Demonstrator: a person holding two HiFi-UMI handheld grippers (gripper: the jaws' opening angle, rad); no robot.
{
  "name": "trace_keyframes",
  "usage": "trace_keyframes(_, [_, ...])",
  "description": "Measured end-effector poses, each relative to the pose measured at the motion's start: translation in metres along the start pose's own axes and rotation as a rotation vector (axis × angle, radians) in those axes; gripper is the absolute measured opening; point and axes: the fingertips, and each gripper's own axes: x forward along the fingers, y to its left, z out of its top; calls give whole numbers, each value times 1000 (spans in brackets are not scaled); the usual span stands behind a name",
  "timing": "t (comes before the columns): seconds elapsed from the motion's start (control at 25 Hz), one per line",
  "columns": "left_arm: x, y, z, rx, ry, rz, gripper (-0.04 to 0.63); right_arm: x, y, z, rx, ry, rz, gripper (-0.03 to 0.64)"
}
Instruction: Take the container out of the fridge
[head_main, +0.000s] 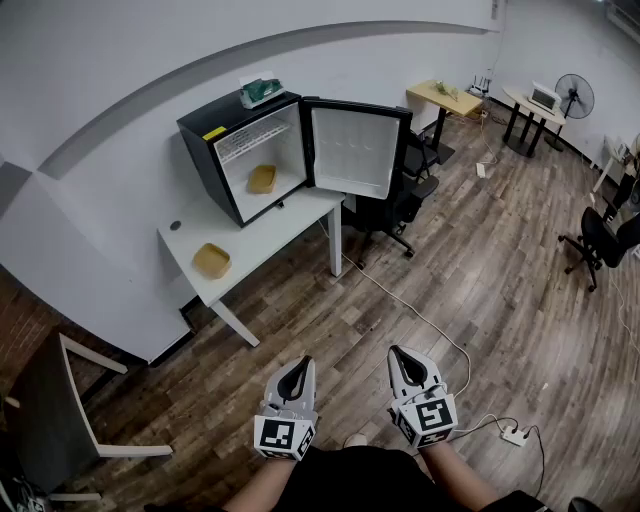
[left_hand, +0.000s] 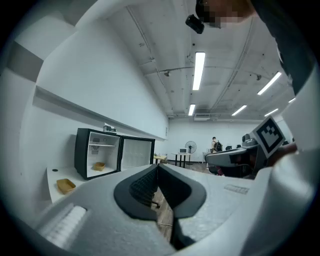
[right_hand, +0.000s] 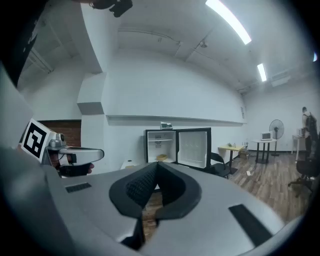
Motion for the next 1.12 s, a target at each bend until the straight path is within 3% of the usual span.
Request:
trace_keyframes(0.36, [-4,-25,-4,12,7,0,17,-19,-8,-18,-25,-15,22,0])
trace_keyframes(0.6, [-4,-23,-13,23,34,5,17,-21,-11,-39,14,-11,22,0])
trace_keyframes(0.76, [16,-21,-15,15,31,-12,17,-11,-23,-44,58,-1,5,0])
trace_keyframes(1.12, [87,-12,-21,-13,25,-97,17,21,-57,-50,31,47,-29,0])
